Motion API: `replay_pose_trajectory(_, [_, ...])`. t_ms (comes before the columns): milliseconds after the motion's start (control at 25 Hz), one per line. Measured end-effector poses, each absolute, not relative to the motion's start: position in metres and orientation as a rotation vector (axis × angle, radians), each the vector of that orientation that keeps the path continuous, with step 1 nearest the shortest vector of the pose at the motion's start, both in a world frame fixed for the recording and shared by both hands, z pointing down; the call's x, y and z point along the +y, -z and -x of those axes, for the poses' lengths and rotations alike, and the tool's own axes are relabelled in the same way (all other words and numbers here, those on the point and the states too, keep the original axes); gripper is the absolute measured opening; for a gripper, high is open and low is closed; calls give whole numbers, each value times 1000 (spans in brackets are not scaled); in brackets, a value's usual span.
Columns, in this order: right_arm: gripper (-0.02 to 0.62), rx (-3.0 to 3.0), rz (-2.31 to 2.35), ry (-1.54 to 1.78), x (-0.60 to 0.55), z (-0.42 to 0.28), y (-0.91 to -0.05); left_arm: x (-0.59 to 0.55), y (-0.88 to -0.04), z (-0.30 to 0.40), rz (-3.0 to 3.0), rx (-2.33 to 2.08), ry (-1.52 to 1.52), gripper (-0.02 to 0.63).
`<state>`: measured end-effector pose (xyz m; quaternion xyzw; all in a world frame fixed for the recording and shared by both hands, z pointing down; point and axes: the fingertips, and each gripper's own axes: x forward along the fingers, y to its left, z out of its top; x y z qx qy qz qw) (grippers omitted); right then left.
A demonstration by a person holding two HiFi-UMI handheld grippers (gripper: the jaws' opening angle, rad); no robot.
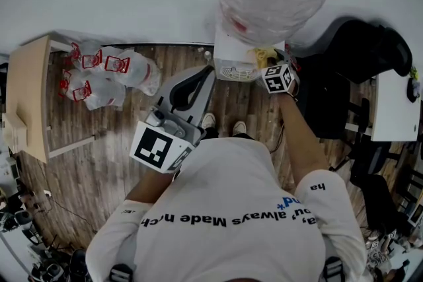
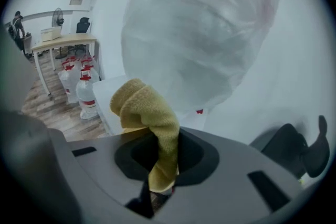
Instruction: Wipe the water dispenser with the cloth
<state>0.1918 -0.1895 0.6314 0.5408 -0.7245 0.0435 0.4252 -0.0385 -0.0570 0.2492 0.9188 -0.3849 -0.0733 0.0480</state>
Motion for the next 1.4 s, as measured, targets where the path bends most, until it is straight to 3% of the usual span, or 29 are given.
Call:
replay_pose_trajectory(520, [66,-1765,-1405,-153,-241,-252,-628,-73,-254,38,-2791,-1178,204,18])
replay_pose_trajectory(1400, [52,-1773,-1261,-276,-262,-252,-666,-88,-259,39,-2763,-1214,185,18])
